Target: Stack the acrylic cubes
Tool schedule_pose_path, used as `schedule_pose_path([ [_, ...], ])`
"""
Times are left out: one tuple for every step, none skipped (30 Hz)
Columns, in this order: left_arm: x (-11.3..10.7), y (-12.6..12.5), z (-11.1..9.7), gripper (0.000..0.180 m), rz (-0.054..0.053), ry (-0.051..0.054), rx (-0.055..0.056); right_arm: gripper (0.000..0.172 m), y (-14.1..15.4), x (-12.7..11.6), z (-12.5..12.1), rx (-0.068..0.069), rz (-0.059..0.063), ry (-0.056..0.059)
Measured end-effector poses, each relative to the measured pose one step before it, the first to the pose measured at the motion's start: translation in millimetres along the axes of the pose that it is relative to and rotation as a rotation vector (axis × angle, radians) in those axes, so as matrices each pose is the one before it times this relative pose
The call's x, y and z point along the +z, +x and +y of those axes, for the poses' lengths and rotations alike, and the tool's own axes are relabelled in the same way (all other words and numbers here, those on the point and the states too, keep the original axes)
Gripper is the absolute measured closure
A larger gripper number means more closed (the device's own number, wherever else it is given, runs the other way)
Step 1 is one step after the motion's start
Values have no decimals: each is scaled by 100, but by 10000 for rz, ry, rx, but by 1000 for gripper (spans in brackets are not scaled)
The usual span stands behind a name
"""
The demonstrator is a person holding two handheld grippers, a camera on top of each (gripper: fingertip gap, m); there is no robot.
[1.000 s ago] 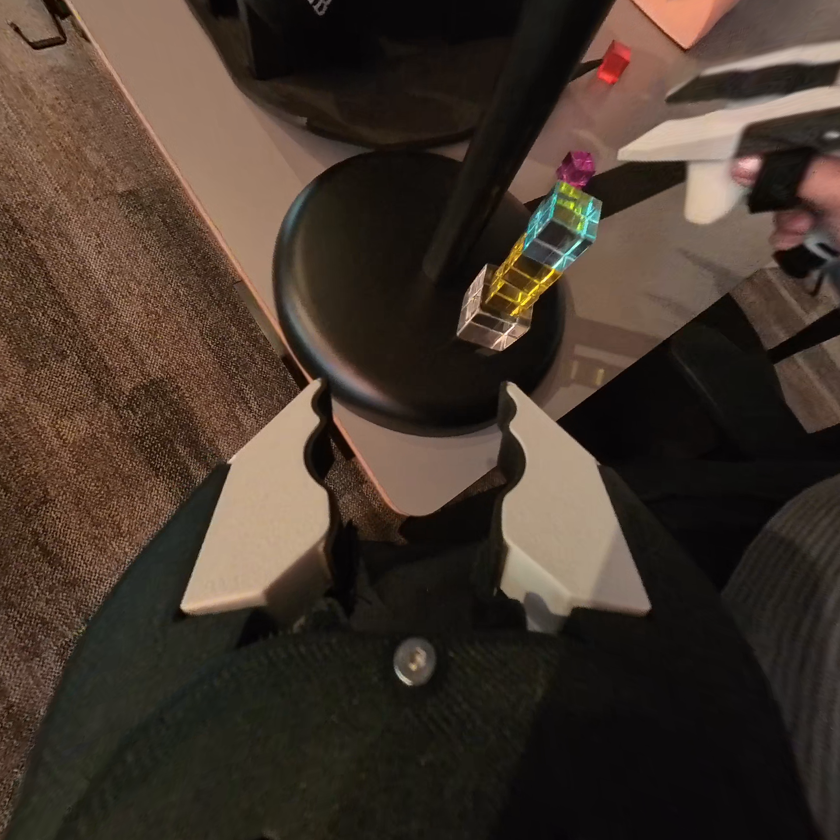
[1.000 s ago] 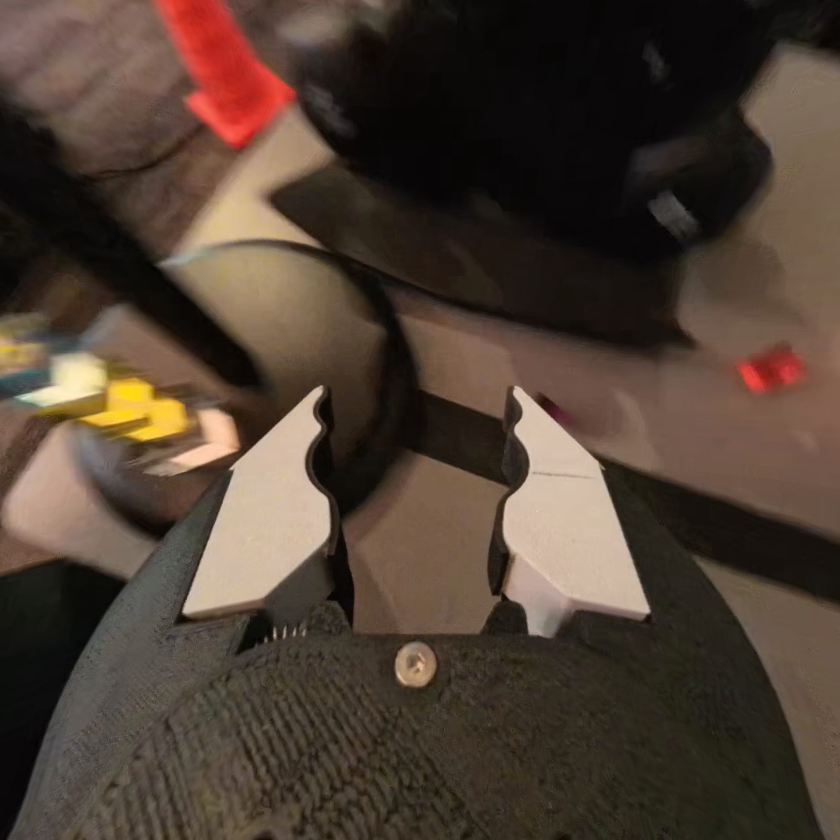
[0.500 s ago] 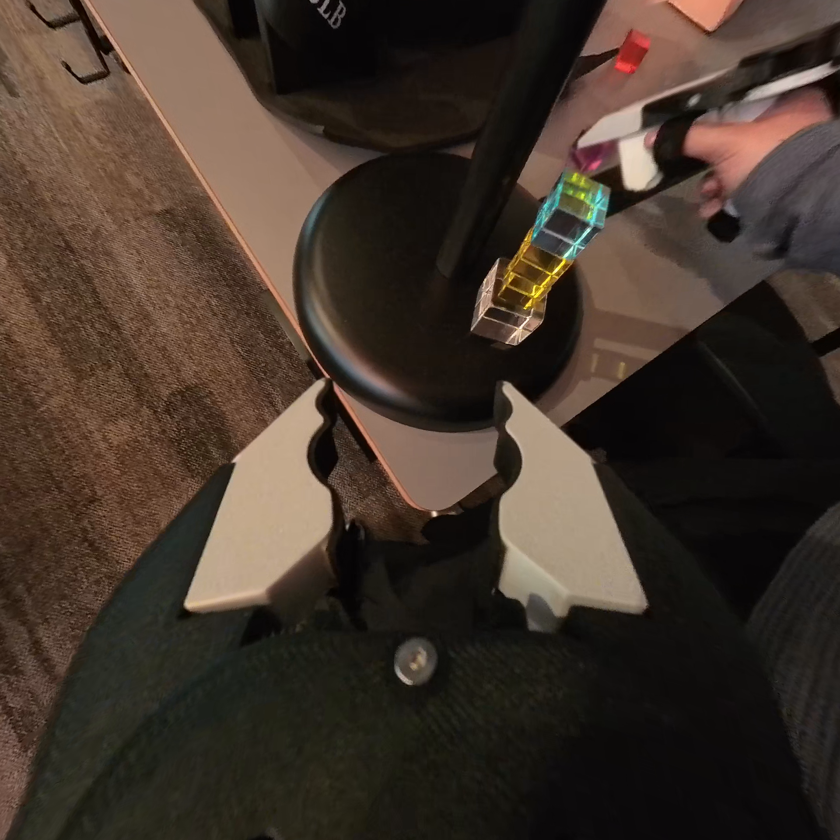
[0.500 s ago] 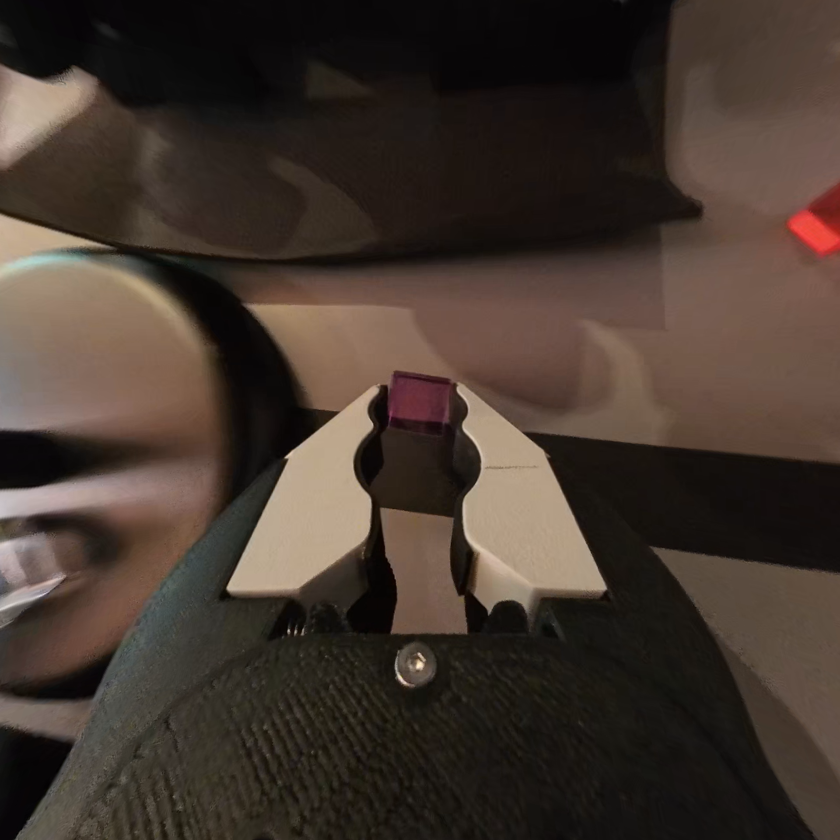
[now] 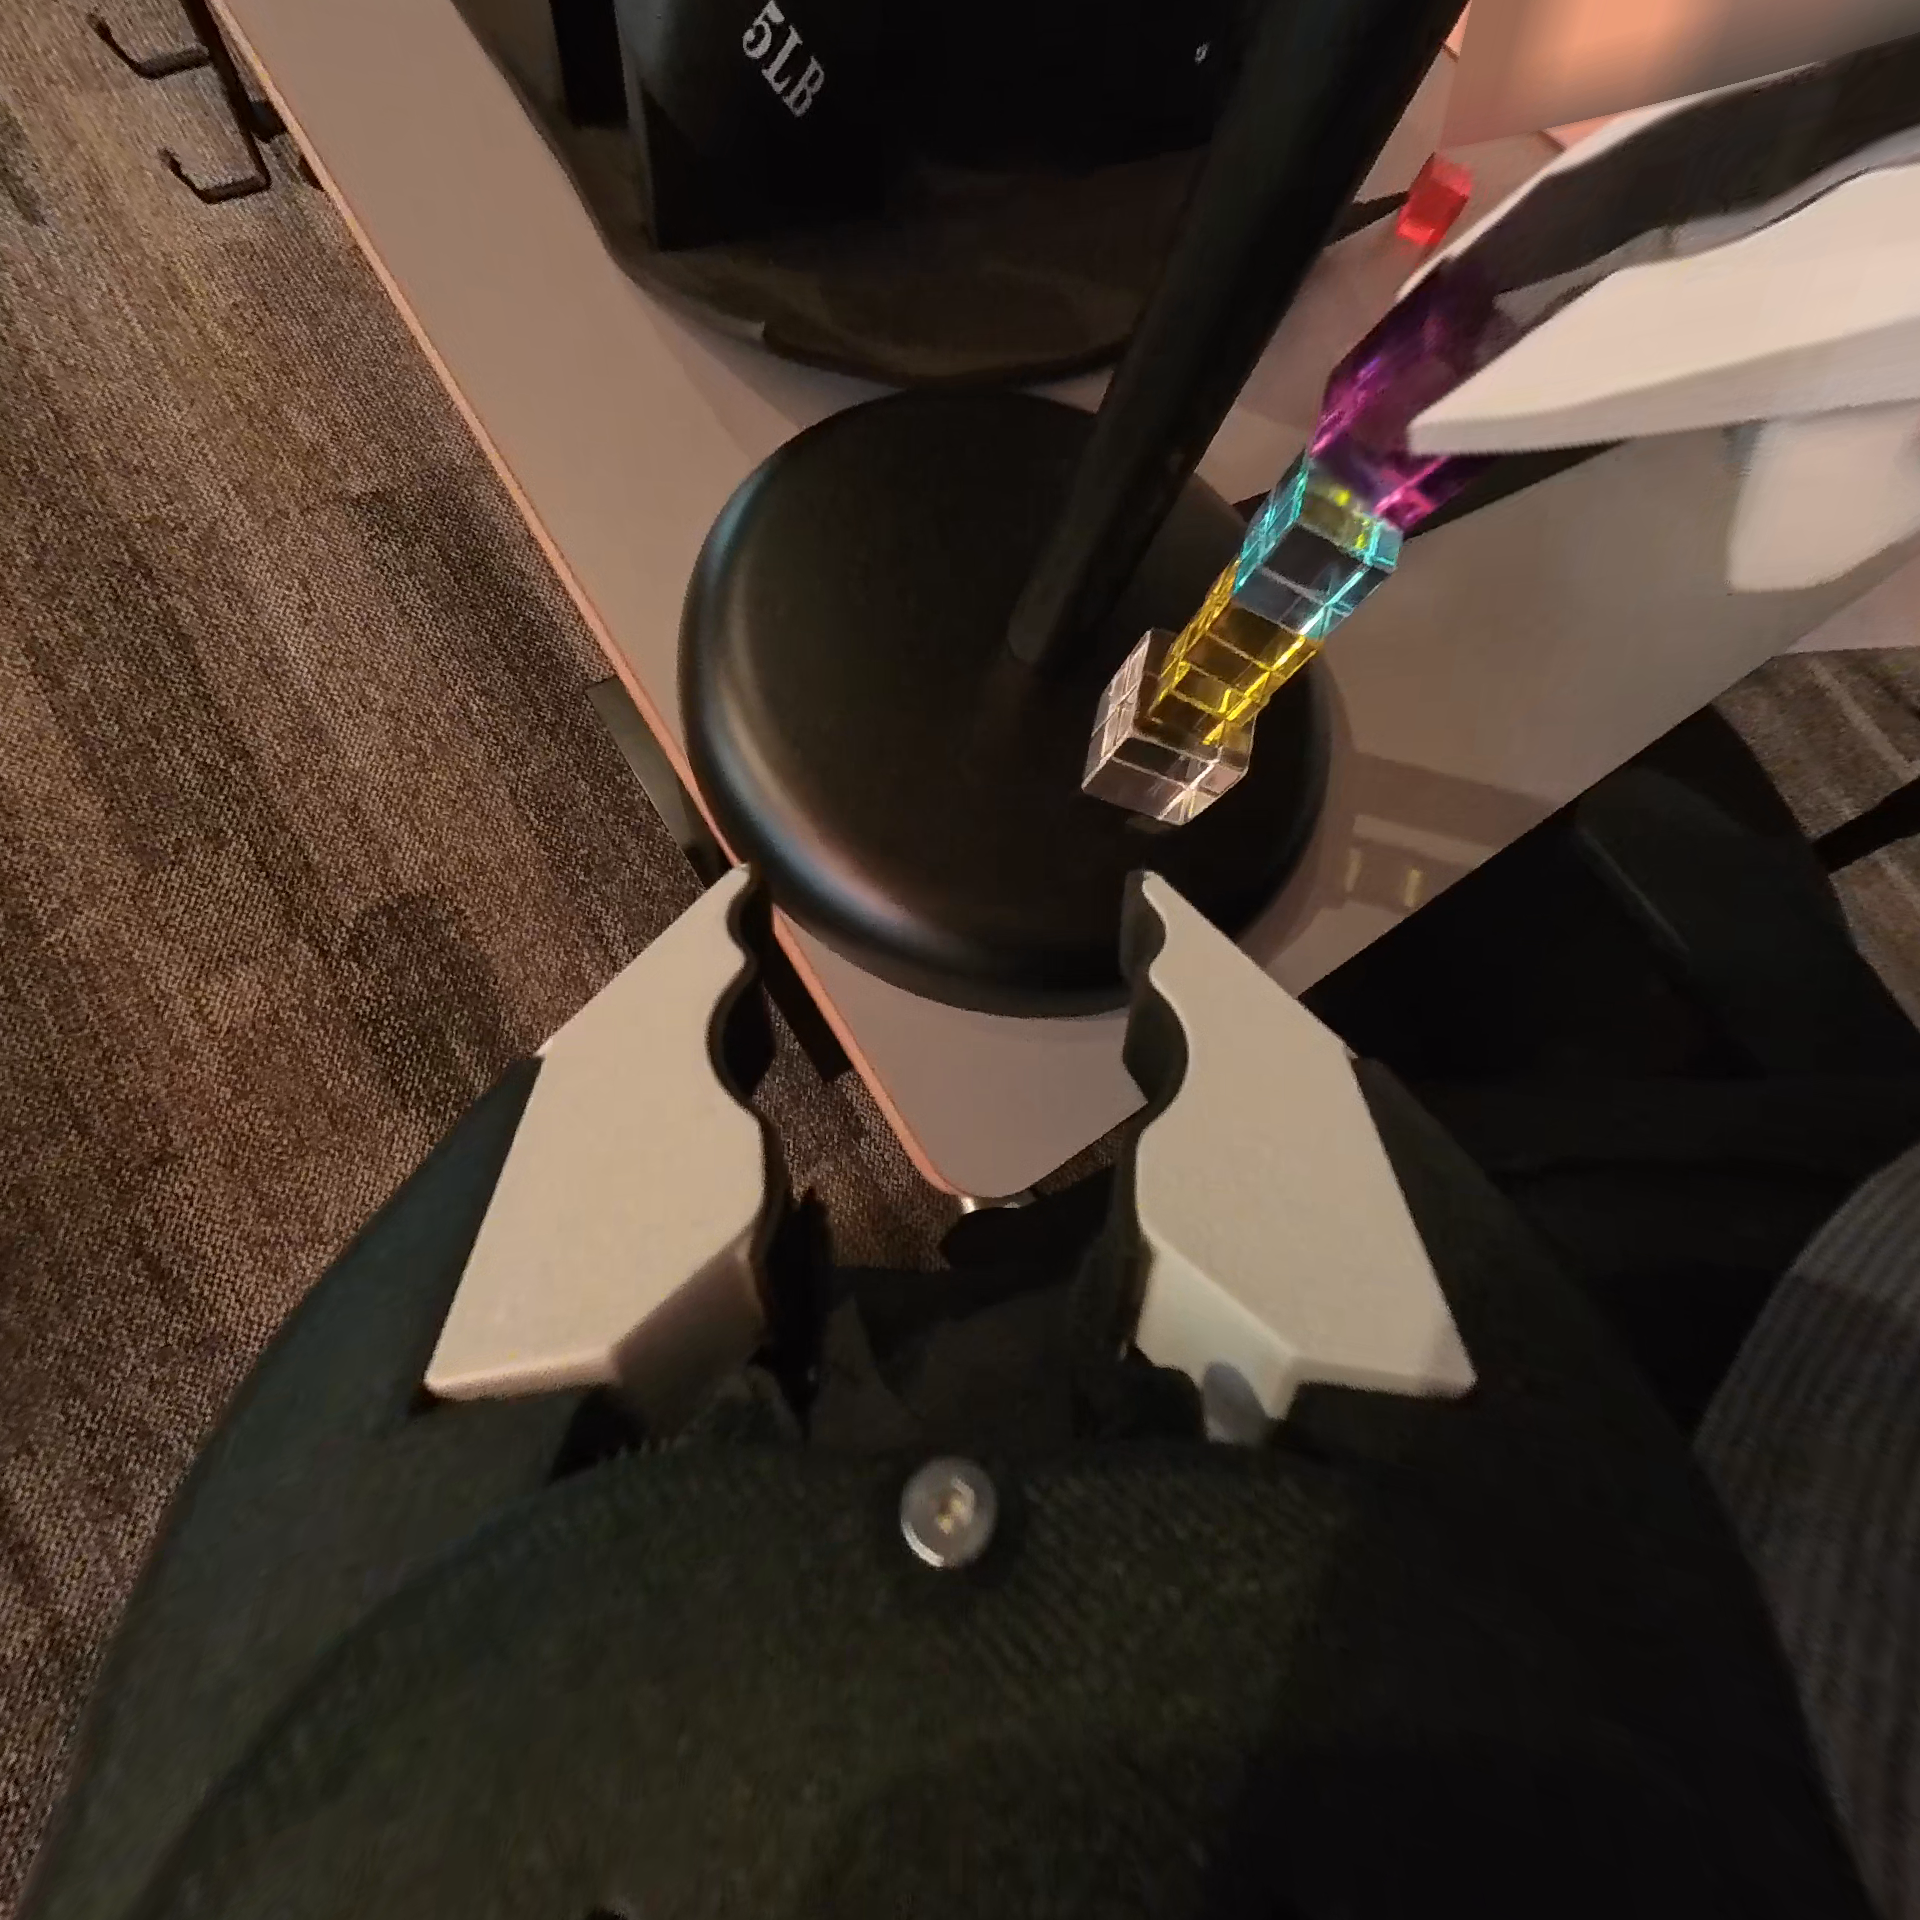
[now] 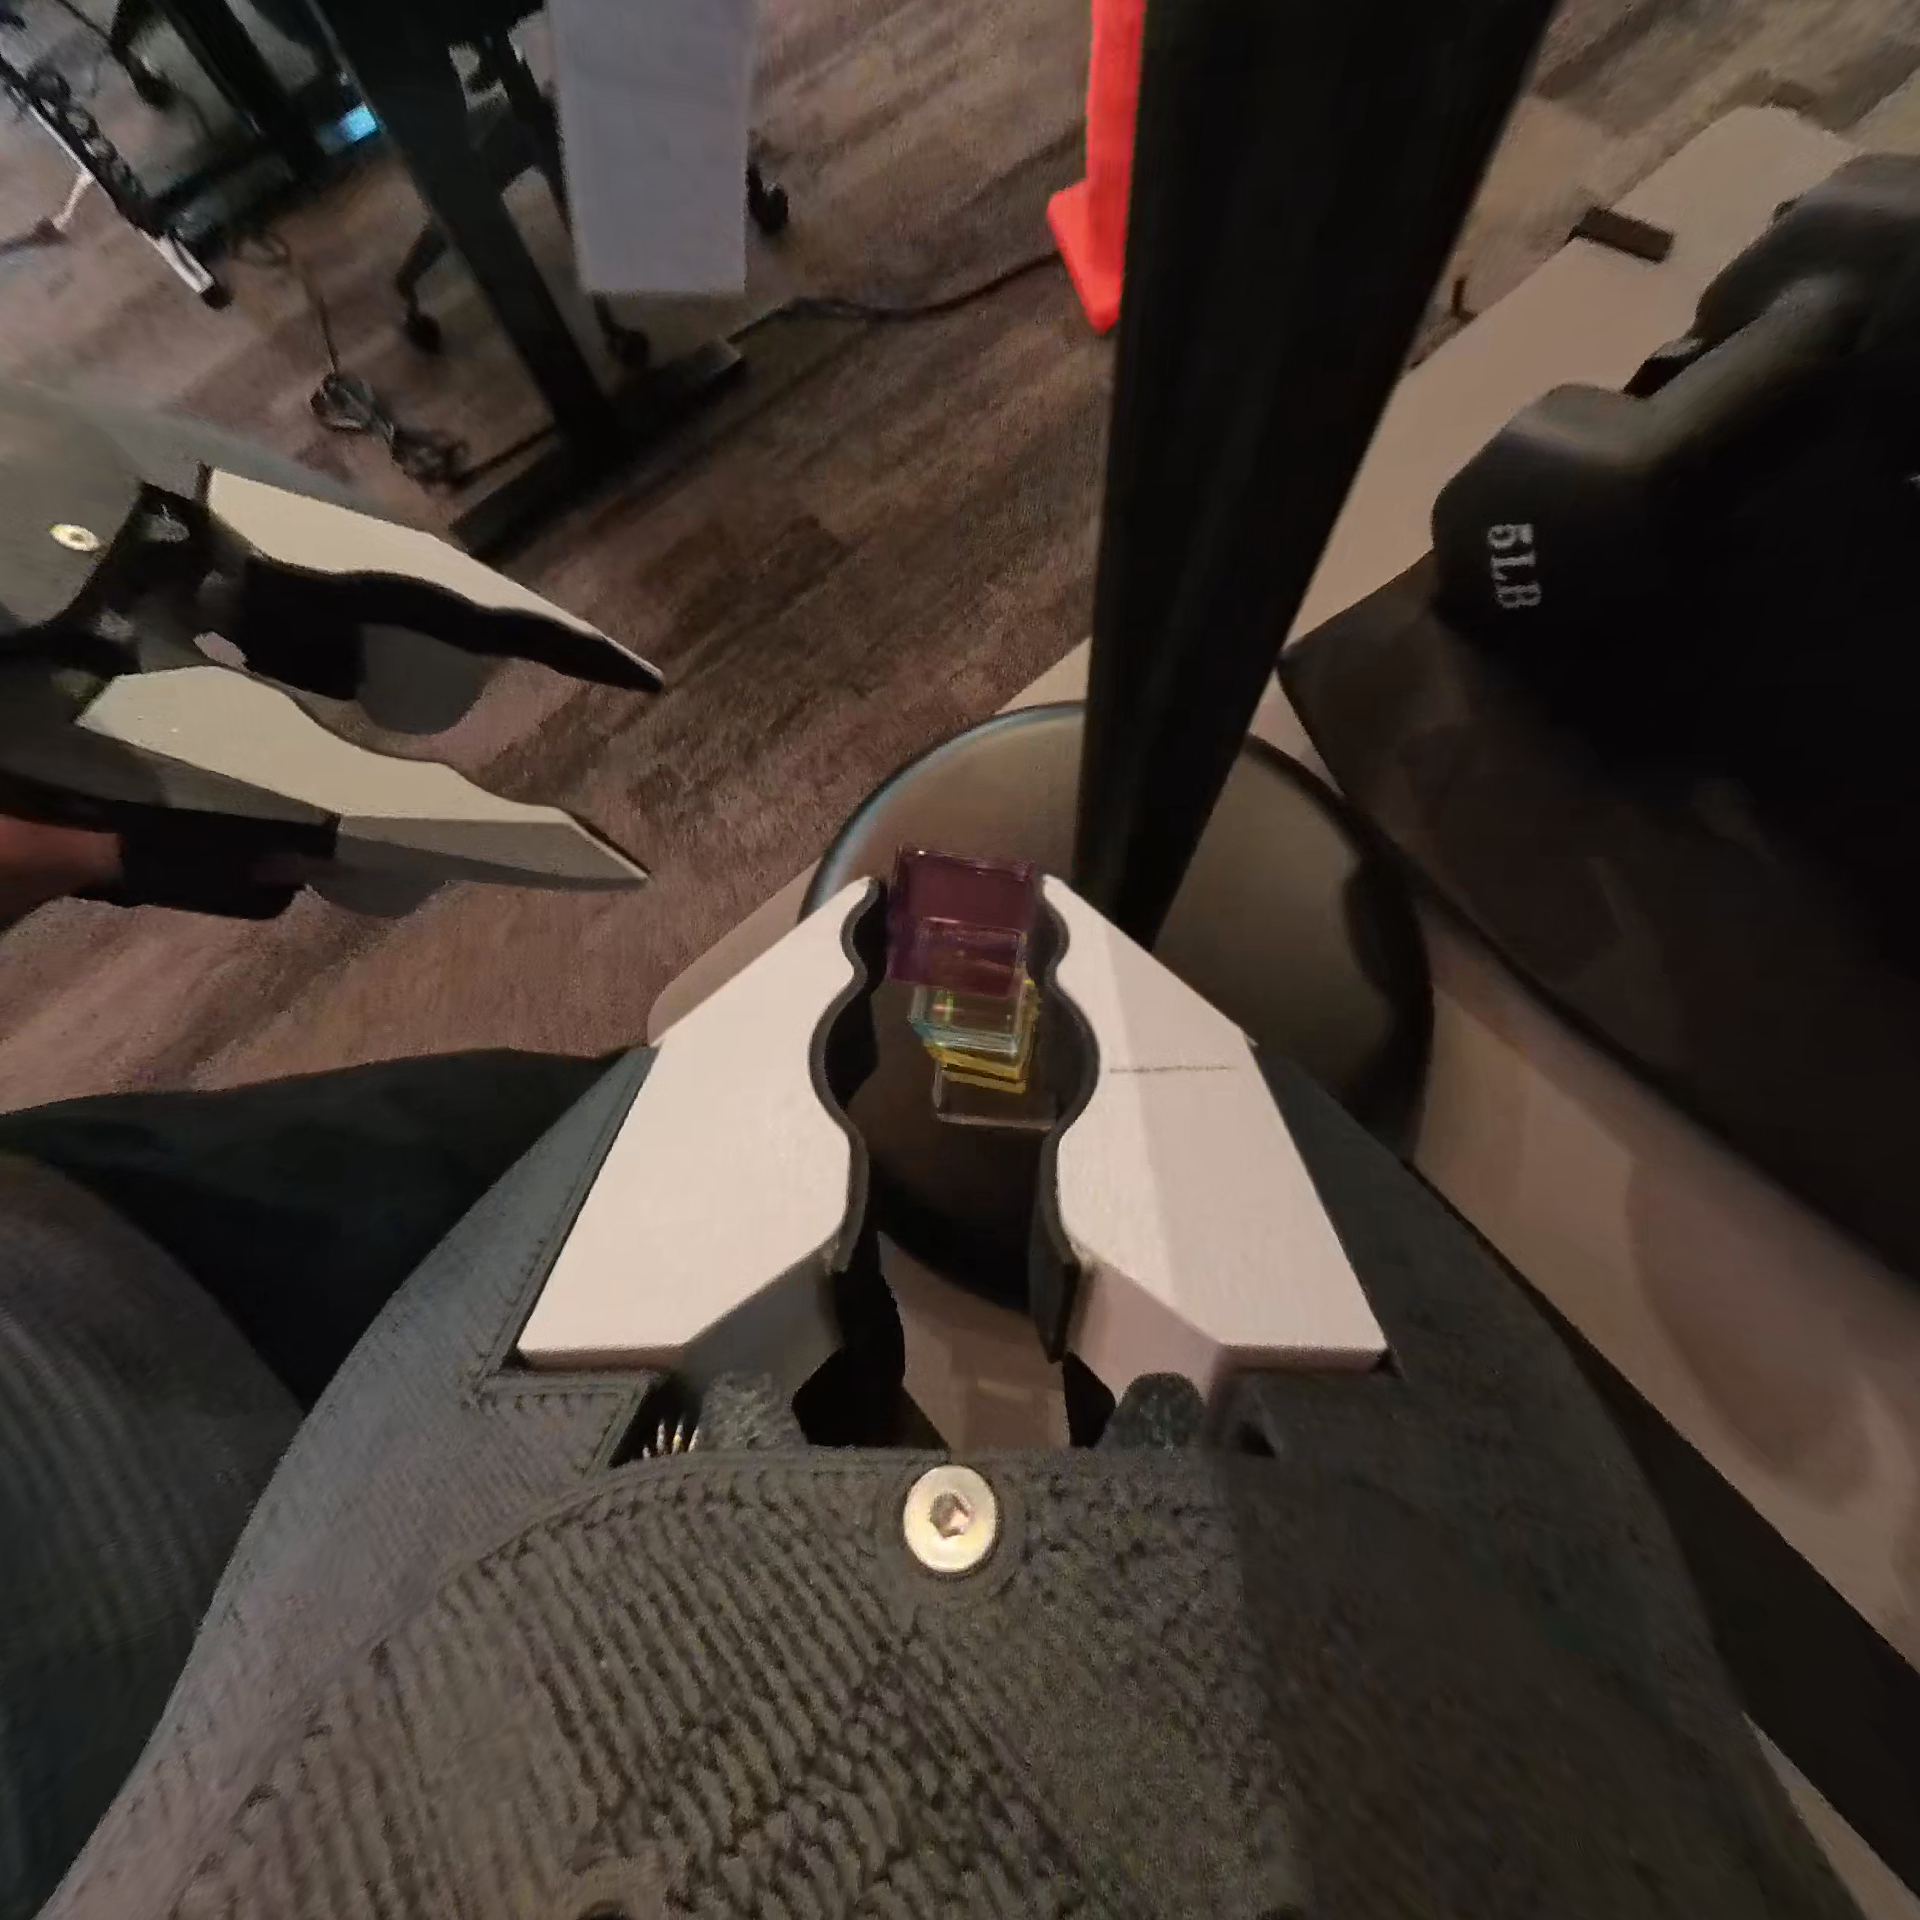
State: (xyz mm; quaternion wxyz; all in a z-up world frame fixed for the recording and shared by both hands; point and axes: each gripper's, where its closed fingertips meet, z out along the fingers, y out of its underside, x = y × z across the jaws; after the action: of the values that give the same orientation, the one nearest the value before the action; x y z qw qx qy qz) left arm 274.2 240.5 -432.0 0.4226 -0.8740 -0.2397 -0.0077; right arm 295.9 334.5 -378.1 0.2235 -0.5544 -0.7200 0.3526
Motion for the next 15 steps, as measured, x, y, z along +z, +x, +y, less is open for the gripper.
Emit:
schedule_pose_path([
  [22, -13, 24, 114, -12, -18, 7, 146, -53, 313, 238, 5, 21, -201],
  [5, -16, 40, 115, -12, -19, 12, 146, -77, 240, 196, 53, -11, -168],
  [-3, 0, 47, 115, -1, -20, 5, 146, -65, 139, 88, 51, -11, -89],
  [-20, 12, 20, 115, 13, -7, -4, 146, 5, 68, 17, 10, 33, -31],
  [-33, 1, 7, 114, 12, 2, -10, 146, 70, 31, 16, -39, 68, -38],
  [-36, -8, 13, 114, 9, -2, -4, 146, 92, 30, 52, -67, 81, -66],
  [-16, -28, 32, 114, 1, -16, 2, 147, 27, -2, 13, -55, 39, -48],
  [-2, -15, 24, 114, 7, -18, 7, 147, -36, -20, 35, -37, 7, -54],
  [-15, -16, 0, 114, 1, -5, 10, 146, -11, -31, 40, -33, 26, -68],
  [-10, -13, -22, 114, -1, 2, 9, 146, -17, -48, 59, -52, 32, -69],
  [-2, -5, -28, 114, 5, 0, 4, 146, -57, -49, 64, -56, 14, -76],
  [-6, 3, -52, 115, 8, 3, 9, 146, -42, -54, 73, -52, 11, -85],
  [4, 0, -41, 115, 1, -1, 15, 147, 25, -61, 31, -55, 61, -55],
  [-7, -1, -60, 114, -1, 2, 20, 146, 76, -34, -12, -71, 85, -13],
  [17, 5, -58, 114, 9, 4, 18, 146, 43, 5, -11, -52, 50, 9],
])
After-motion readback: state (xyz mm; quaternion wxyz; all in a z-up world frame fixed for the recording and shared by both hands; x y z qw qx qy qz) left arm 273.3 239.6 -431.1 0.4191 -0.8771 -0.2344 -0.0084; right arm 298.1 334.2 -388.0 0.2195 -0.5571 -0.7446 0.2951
